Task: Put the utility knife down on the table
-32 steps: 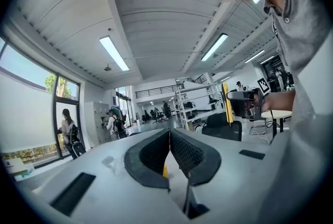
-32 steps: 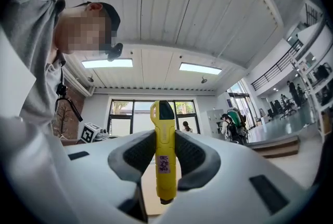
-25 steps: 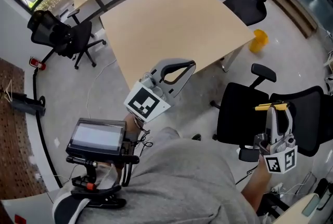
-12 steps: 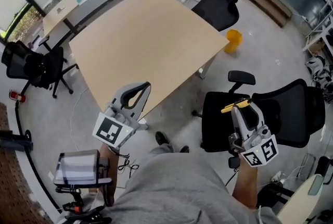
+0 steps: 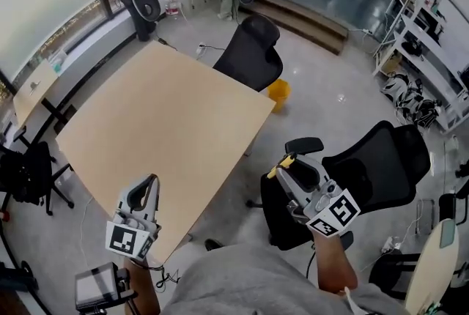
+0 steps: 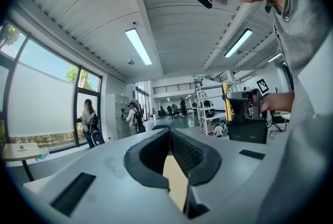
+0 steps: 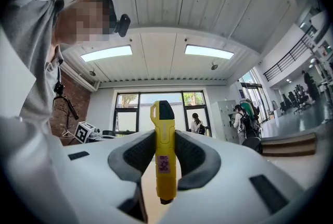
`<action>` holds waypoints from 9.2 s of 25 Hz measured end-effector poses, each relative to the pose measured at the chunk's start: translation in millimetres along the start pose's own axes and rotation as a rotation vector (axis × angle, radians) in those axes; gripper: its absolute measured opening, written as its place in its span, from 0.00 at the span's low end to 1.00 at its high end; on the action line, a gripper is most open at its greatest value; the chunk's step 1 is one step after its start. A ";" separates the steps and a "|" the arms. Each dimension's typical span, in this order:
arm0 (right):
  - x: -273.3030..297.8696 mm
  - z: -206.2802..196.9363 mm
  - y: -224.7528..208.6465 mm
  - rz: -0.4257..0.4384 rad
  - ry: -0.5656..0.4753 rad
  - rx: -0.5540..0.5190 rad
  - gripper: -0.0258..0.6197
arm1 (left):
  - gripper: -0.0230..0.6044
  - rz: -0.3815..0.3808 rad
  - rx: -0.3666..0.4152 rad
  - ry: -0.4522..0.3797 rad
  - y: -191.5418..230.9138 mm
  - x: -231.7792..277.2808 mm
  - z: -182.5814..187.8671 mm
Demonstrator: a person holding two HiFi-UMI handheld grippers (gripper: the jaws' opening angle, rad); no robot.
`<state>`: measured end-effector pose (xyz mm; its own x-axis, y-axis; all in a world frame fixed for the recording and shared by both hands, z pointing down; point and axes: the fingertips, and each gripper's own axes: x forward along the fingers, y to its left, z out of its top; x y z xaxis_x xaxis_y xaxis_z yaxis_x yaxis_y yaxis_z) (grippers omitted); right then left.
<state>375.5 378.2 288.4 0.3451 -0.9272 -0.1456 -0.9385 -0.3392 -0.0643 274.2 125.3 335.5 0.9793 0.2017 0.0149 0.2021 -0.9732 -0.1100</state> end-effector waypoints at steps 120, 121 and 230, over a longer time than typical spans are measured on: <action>633.1 -251.5 -146.8 0.629 0.330 0.019 0.22 | 0.05 0.548 -0.230 0.254 253.1 64.1 -120.0; 636.2 -254.7 -146.5 0.629 0.332 0.018 0.22 | 0.05 0.547 -0.231 0.255 253.2 64.4 -120.3; 465.1 -218.9 16.8 0.525 0.213 0.091 0.16 | 0.05 0.464 -0.252 0.234 176.2 -51.4 -171.4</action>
<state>517.9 -93.5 435.7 -0.1858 -0.9824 0.0206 -0.9756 0.1819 -0.1231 260.8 -75.5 485.7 0.9357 -0.2545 0.2442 -0.2814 -0.9561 0.0819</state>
